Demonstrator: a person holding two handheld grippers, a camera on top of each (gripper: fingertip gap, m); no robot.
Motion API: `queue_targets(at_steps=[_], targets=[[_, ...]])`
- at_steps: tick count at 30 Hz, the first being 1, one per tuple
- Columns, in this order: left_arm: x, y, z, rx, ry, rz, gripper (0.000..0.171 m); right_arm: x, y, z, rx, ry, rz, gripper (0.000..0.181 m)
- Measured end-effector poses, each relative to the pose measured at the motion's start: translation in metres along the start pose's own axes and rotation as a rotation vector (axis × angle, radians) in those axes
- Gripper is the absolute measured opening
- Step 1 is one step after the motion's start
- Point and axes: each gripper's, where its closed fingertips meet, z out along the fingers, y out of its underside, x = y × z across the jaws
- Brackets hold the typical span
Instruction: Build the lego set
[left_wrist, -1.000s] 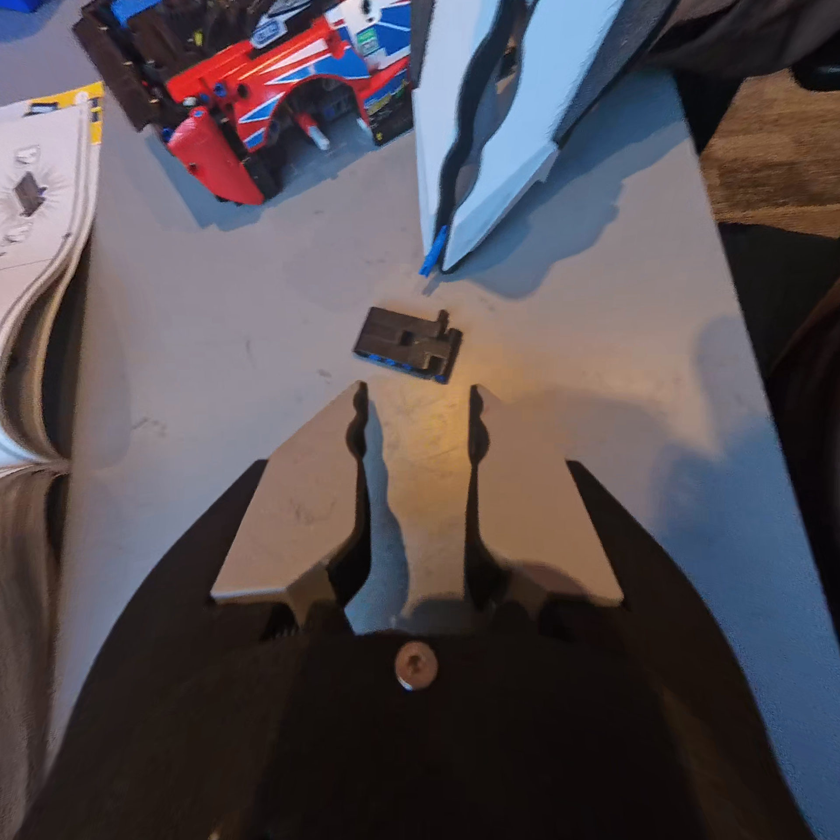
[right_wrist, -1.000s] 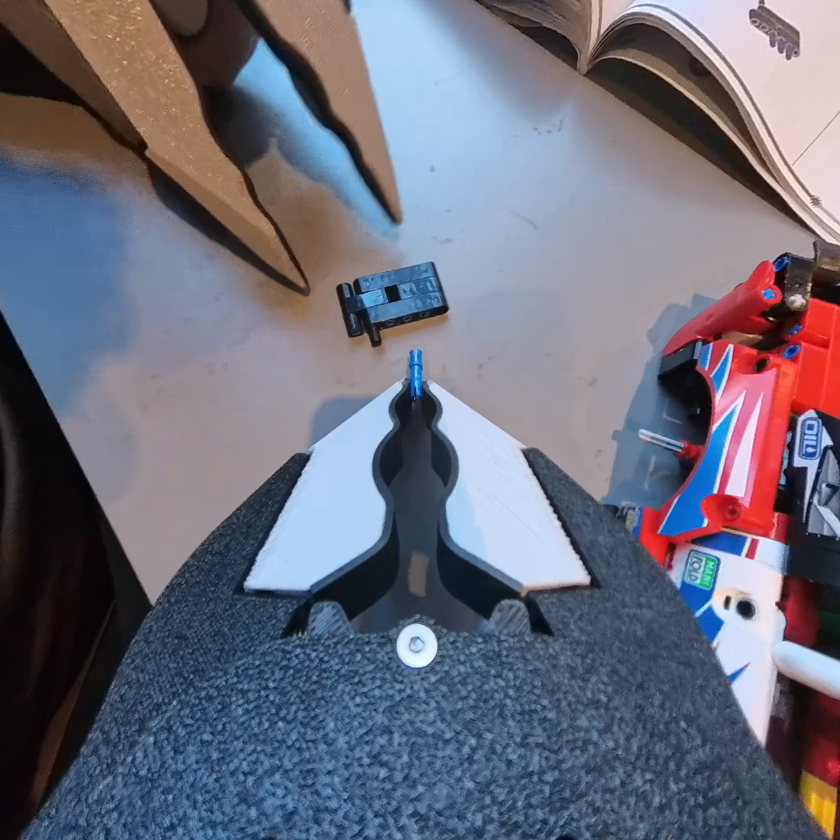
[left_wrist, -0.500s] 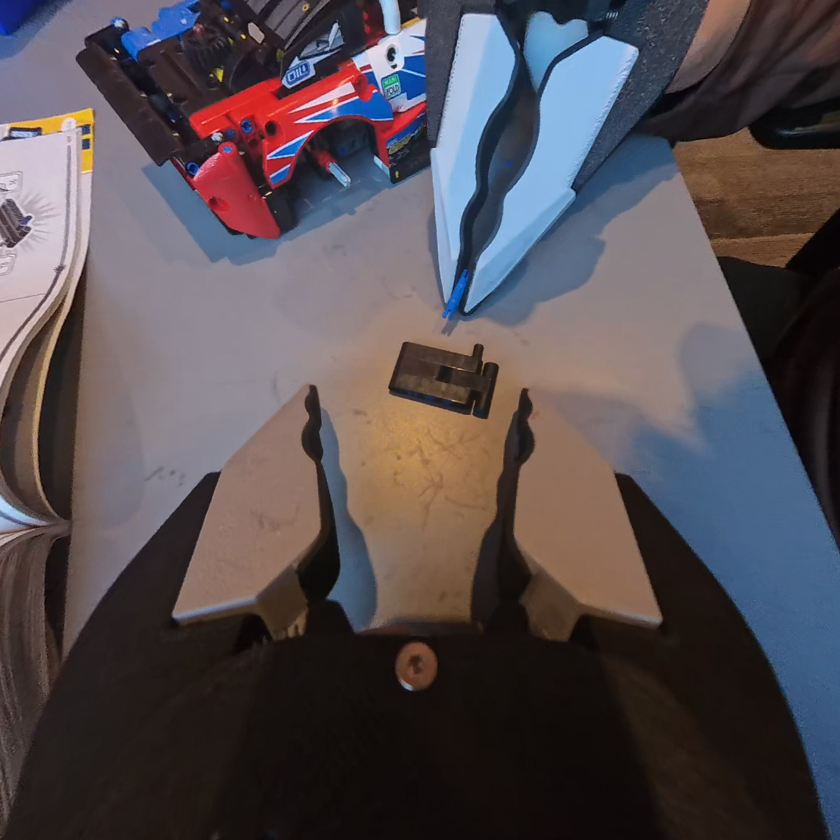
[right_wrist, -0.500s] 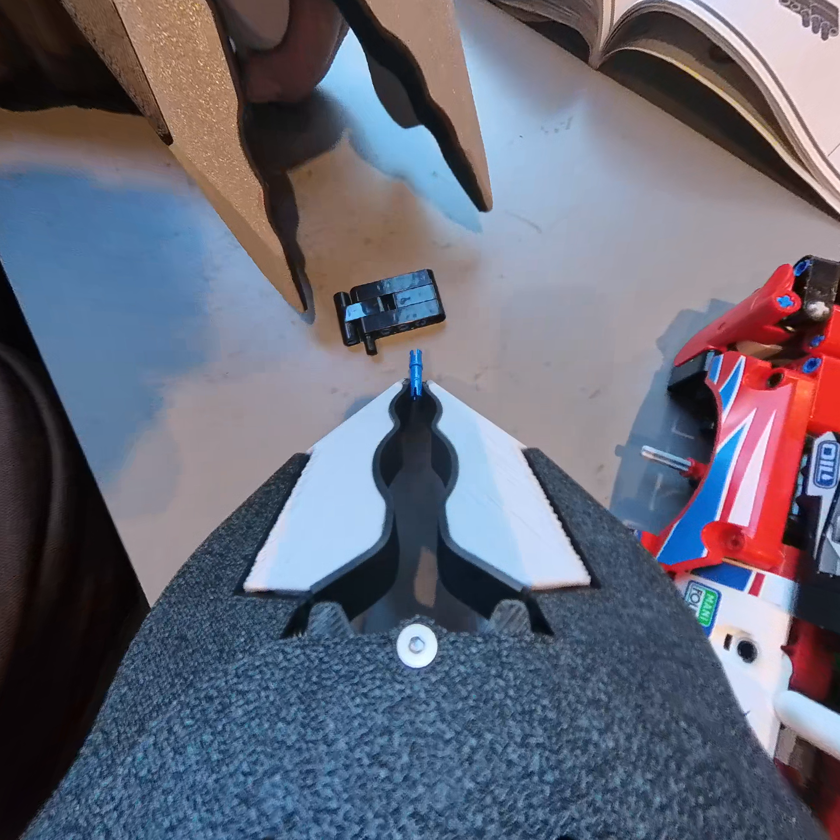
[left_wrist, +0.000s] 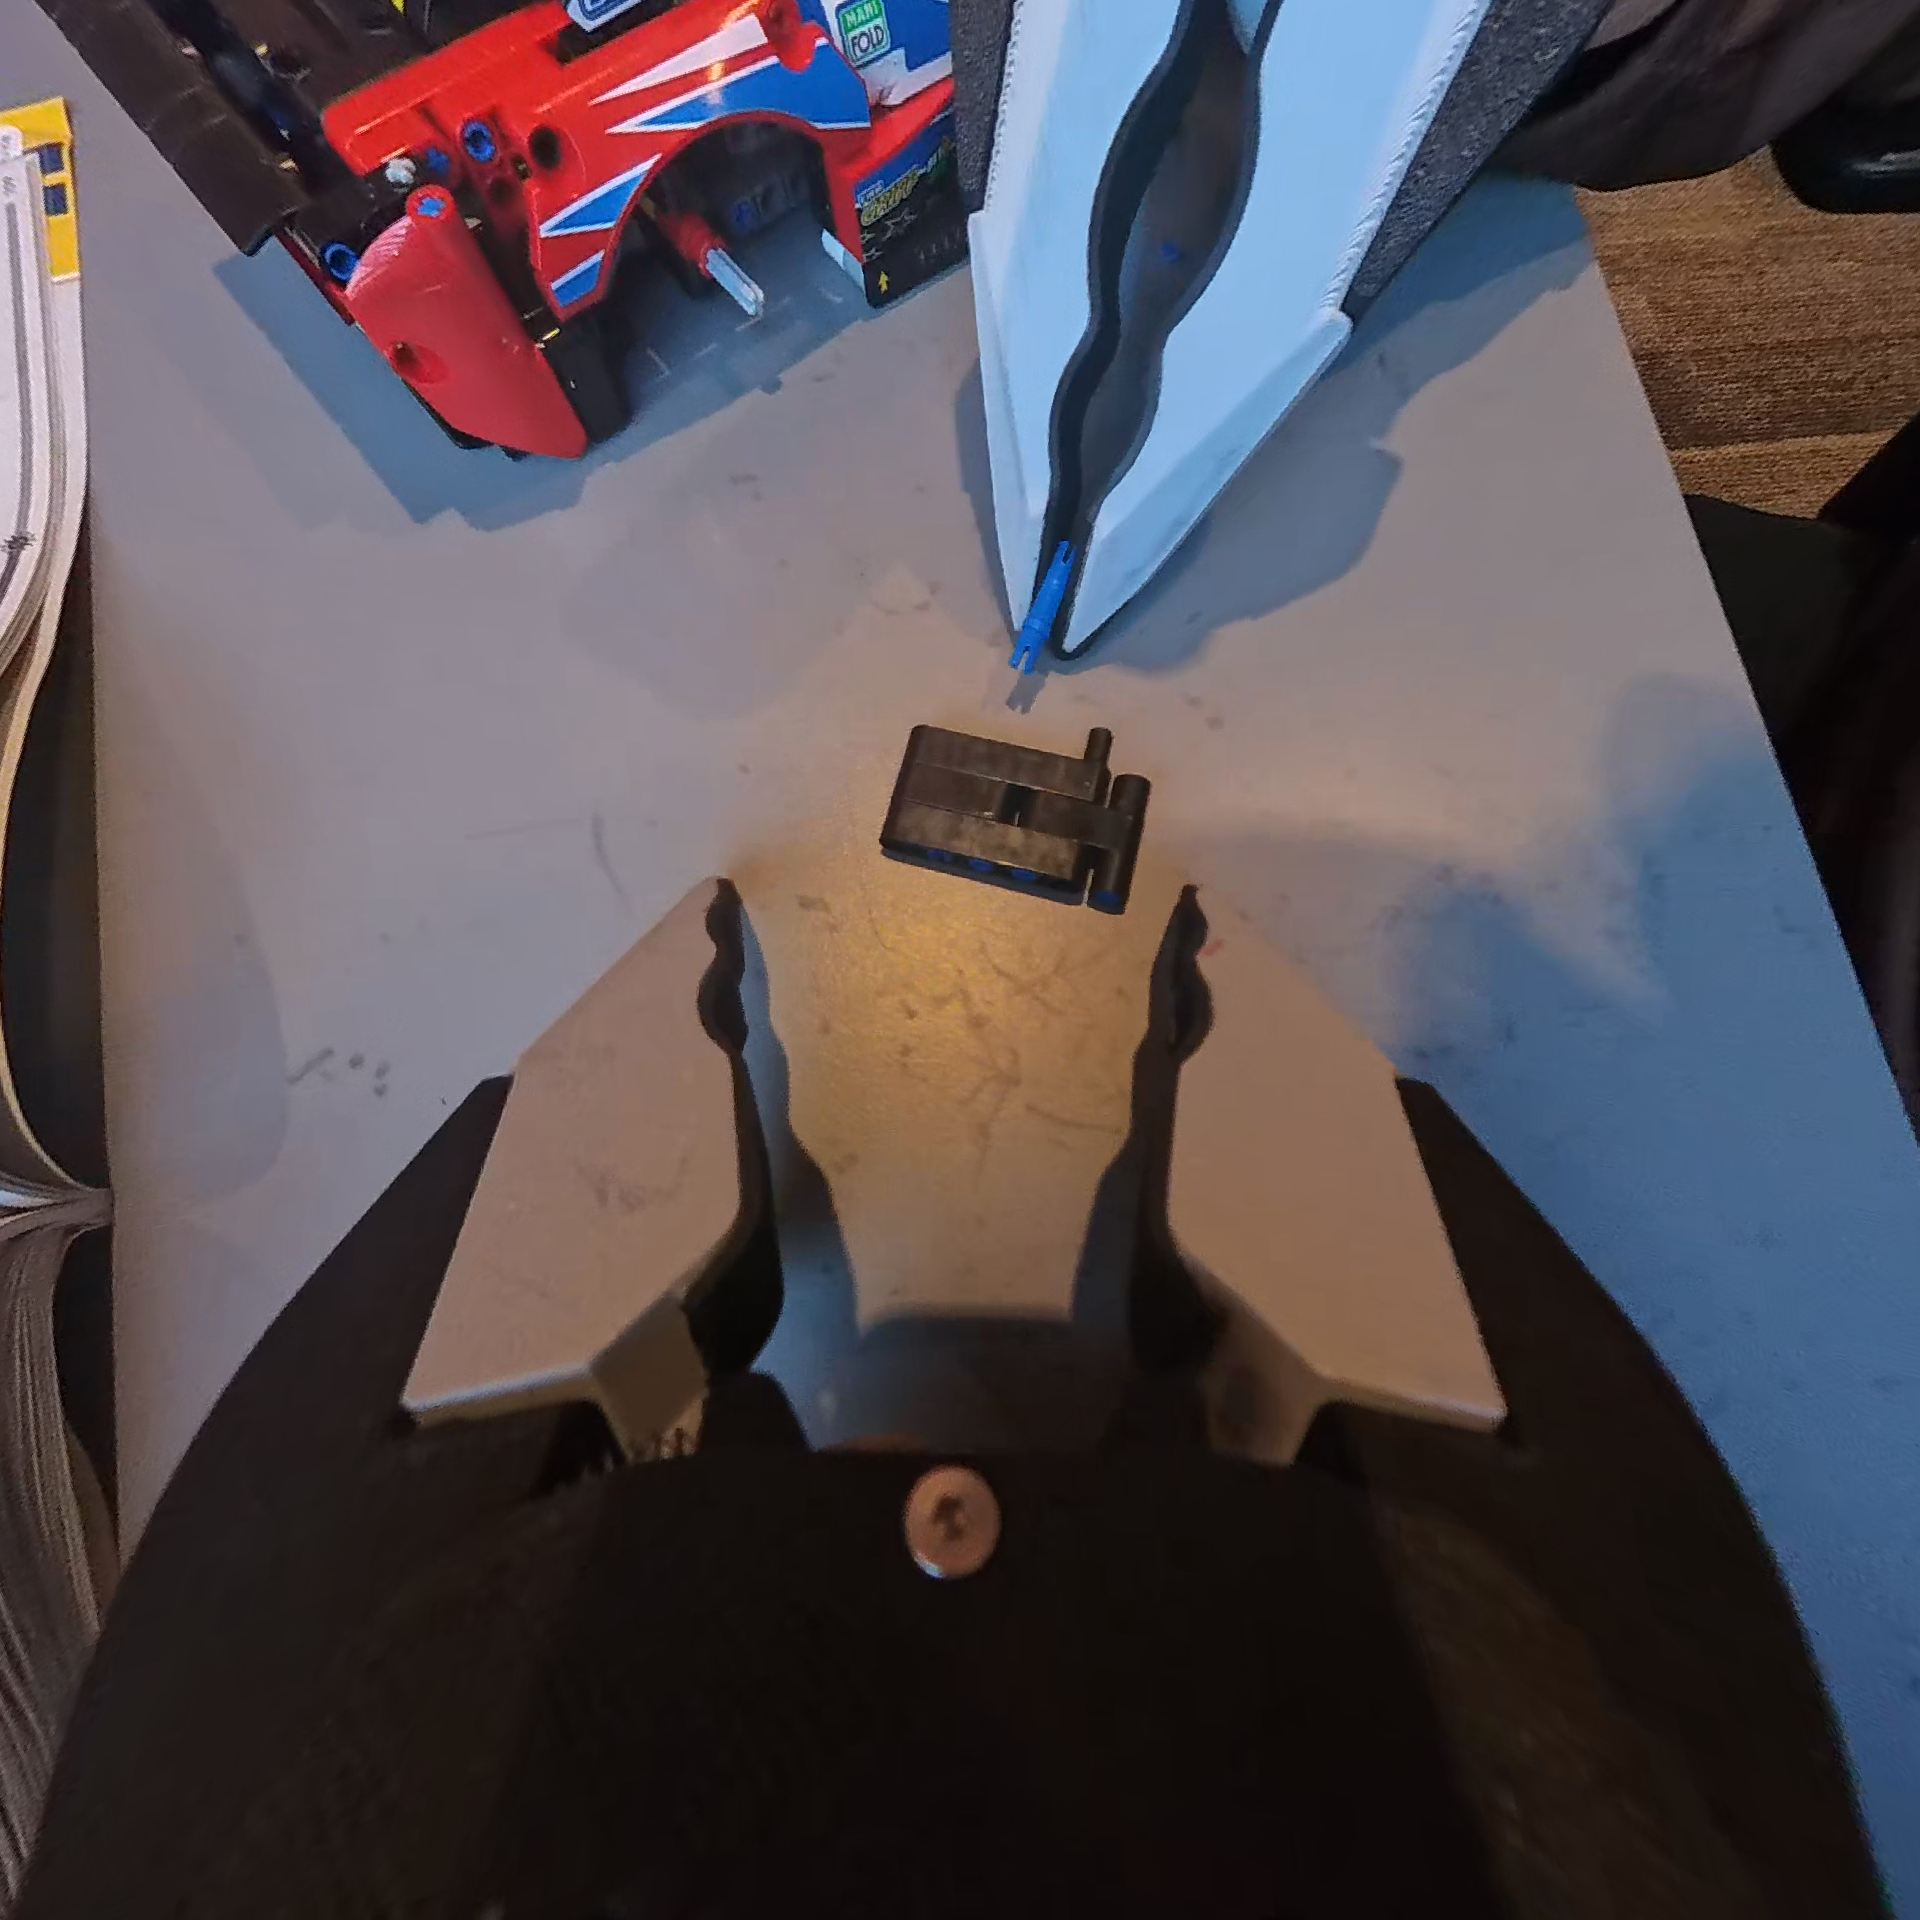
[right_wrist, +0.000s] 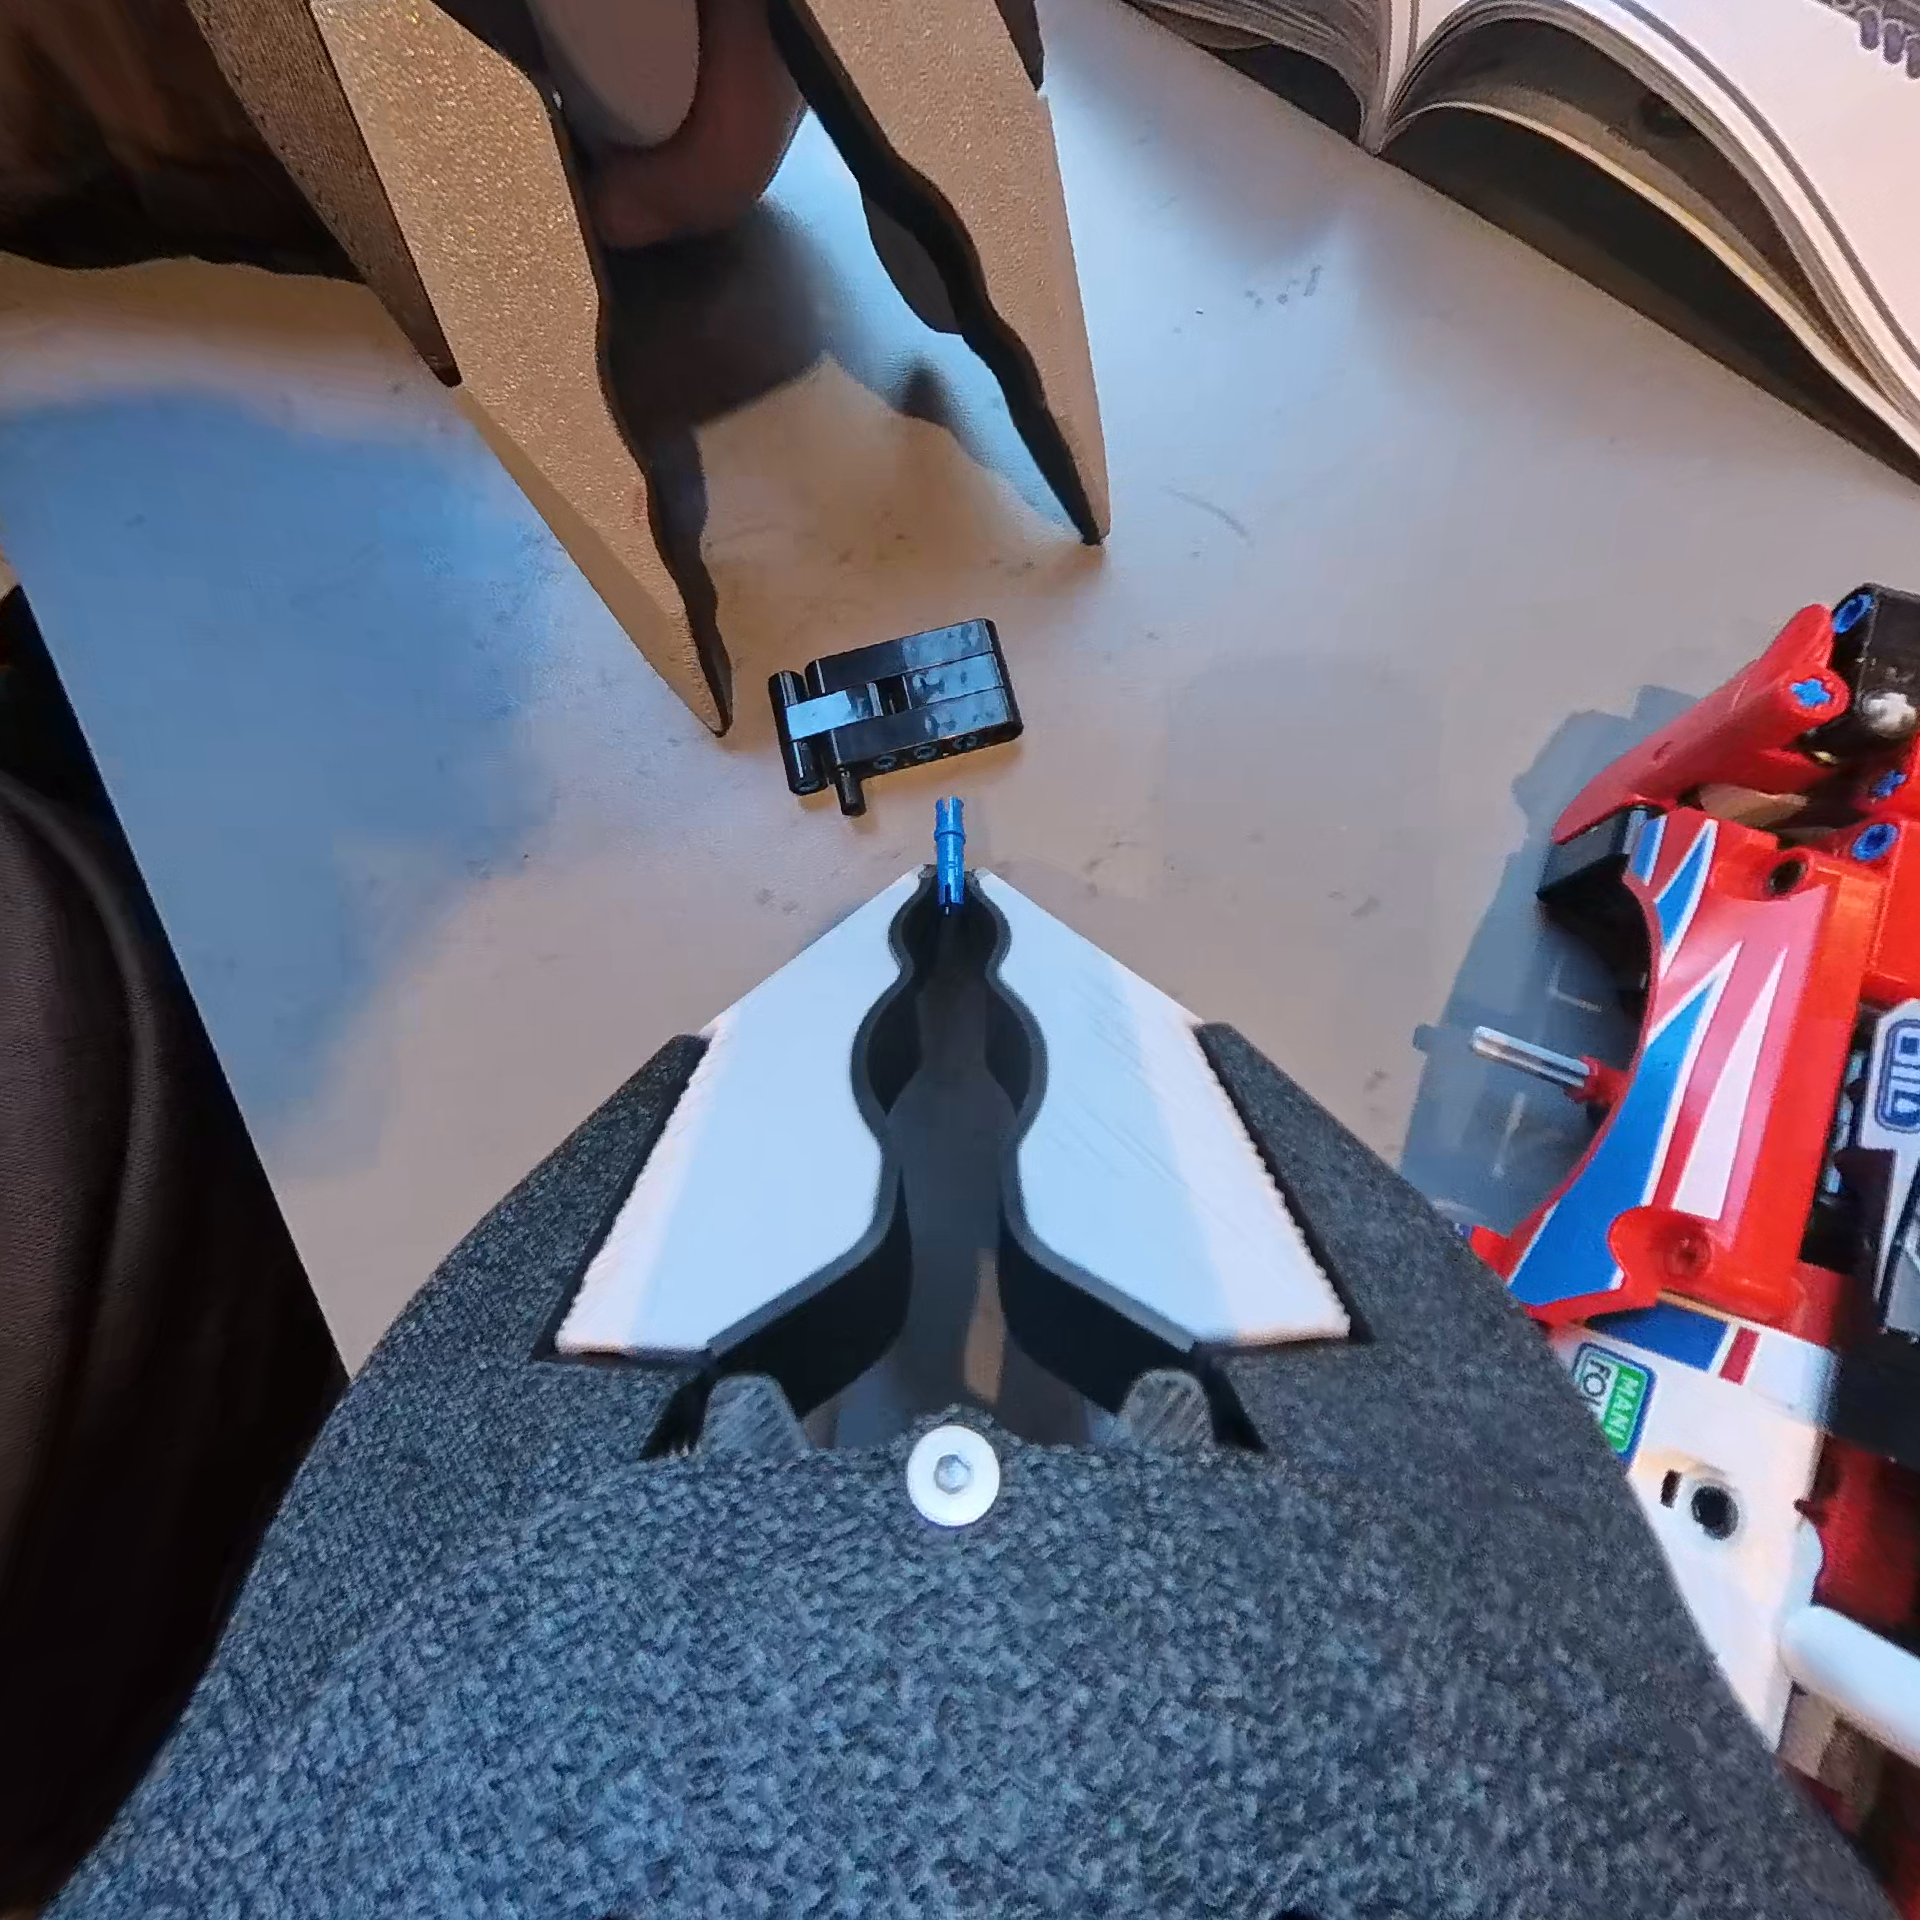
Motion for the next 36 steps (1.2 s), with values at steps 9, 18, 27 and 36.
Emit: queue_targets(at_steps=[9,18,27,36], targets=[[0.002,-0.001,0.0,0.008,0.037,0.013,0.069,-0.001,0.0,0.0,0.001,-0.016,0.013,0.004],[0.009,-0.004,0.002,0.01,0.083,0.047,0.063,-0.01,-0.002,0.003,-0.01,-0.054,-0.005,0.004],[0.009,-0.011,0.006,0.019,0.124,0.017,0.049,-0.013,-0.003,0.004,-0.053,-0.129,0.061,0.004],[0.014,-0.009,0.006,0.016,0.115,0.063,0.047,-0.013,-0.002,0.005,-0.076,-0.068,-0.026,0.005]])
